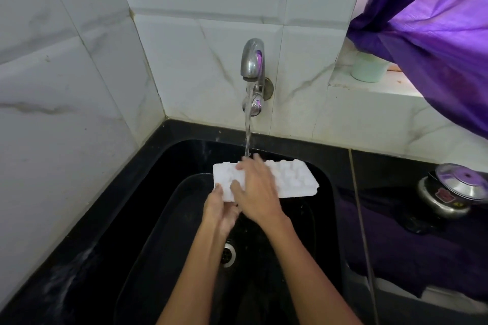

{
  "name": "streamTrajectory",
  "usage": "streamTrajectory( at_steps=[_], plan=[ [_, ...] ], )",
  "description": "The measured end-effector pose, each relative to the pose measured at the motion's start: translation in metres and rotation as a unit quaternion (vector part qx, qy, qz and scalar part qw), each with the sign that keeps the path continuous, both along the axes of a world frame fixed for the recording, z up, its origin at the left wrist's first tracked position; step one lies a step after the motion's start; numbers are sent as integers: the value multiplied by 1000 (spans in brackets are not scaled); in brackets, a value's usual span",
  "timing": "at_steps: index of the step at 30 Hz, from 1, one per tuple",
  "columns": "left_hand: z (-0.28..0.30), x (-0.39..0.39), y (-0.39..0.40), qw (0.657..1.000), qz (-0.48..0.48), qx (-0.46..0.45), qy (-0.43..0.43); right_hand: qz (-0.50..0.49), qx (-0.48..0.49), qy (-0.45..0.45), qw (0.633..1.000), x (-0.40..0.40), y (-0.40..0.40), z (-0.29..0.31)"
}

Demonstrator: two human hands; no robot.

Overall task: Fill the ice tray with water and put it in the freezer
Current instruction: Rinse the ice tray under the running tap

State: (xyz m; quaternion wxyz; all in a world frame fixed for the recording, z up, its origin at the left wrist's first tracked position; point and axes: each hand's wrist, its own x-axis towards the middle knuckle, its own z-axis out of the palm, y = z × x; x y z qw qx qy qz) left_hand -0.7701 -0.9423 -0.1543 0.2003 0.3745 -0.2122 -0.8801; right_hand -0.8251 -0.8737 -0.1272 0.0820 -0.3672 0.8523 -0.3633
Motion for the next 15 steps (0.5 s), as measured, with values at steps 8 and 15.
streamTrajectory(
  at_steps=[8,15],
  plan=[
    [-4,-3,1,1000,4,-3,30,98,216,147,960,-23,-1,-17],
    [-18,17,-9,998,50,-8,32,-90,303,50,947,-68,36,-15]
  ],
)
